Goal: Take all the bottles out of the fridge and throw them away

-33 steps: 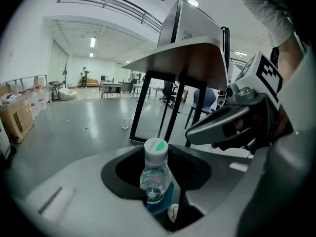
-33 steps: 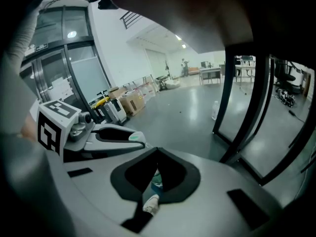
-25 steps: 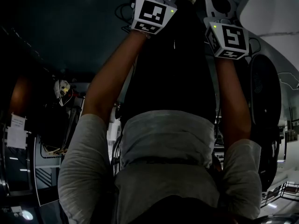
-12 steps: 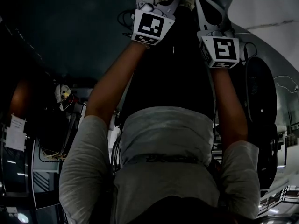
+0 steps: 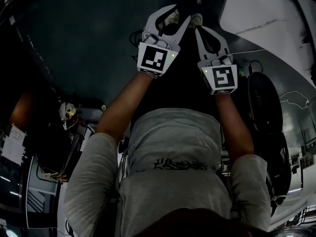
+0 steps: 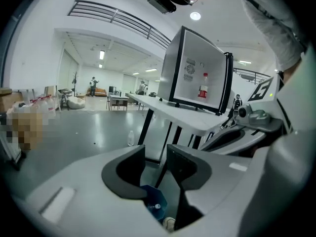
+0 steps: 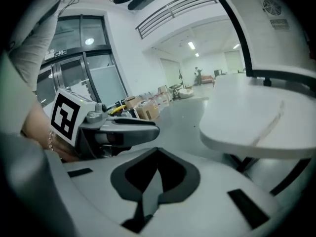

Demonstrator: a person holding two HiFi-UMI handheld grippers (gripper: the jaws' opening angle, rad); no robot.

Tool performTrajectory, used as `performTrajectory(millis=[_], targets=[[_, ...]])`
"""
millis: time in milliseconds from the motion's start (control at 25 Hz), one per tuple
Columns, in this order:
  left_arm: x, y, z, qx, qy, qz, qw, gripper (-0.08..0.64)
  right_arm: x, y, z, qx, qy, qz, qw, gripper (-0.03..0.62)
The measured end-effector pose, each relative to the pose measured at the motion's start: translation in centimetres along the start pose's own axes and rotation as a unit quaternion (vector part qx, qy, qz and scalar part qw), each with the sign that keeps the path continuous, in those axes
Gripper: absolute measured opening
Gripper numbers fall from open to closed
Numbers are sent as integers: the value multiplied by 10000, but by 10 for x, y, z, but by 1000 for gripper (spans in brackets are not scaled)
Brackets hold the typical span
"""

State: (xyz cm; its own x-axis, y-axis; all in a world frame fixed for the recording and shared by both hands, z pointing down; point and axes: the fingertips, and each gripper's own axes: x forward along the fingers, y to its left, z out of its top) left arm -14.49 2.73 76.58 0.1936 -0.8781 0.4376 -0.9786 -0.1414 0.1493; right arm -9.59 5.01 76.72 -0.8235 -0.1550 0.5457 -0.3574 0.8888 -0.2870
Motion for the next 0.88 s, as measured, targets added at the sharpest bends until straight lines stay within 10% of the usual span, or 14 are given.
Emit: performTrajectory(millis=[880], targets=[[-86, -17, 196, -233, -741, 23, 9970, 96, -81, 34, 214, -667, -1023, 105, 9925, 9]])
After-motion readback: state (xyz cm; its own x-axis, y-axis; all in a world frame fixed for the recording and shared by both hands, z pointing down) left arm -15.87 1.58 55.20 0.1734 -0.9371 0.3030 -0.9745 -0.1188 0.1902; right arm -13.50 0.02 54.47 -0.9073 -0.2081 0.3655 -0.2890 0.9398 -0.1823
